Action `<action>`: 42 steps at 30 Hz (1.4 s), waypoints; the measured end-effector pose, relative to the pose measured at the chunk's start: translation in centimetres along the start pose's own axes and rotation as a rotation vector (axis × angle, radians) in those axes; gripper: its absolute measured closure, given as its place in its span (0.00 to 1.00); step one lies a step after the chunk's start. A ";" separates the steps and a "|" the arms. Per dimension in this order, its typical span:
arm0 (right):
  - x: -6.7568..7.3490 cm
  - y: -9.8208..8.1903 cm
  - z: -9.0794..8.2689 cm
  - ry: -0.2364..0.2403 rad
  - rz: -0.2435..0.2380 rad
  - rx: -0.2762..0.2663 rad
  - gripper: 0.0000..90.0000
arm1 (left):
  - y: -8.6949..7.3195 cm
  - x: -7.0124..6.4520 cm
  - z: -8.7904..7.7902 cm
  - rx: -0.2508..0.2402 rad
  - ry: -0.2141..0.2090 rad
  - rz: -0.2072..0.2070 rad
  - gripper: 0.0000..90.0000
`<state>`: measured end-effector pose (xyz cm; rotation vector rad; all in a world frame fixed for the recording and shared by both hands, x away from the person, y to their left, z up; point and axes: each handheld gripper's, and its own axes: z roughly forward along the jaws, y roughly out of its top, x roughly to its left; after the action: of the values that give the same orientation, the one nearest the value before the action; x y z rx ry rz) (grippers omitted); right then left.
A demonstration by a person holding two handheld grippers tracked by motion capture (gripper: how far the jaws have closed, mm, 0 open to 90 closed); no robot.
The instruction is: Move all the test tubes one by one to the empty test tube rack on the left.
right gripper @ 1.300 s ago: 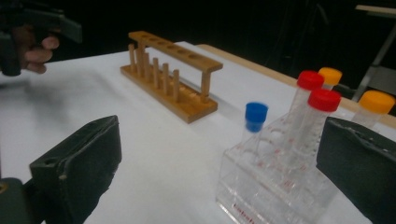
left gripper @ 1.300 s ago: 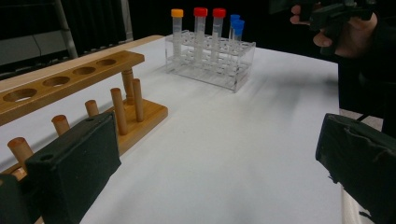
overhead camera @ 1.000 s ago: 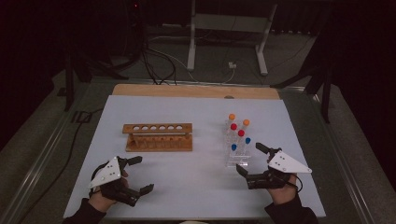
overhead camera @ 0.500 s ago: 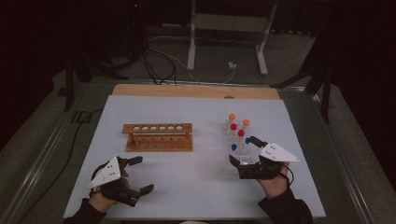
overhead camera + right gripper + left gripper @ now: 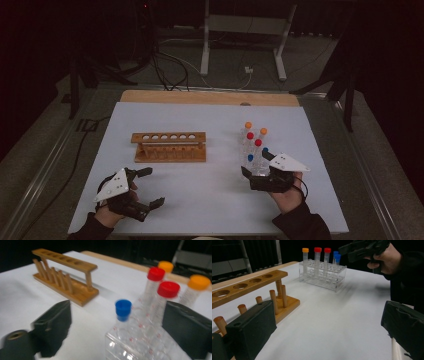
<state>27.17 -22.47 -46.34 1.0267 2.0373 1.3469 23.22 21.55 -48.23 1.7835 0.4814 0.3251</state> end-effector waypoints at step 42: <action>-0.5 -0.3 1.0 -0.038 0.038 0.125 0.86 | 0.0 -0.1 0.1 0.005 -0.011 0.002 0.01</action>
<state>28.10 -22.37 -47.00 1.1412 2.1057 1.2219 23.20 21.47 -48.27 1.7896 0.4728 0.3153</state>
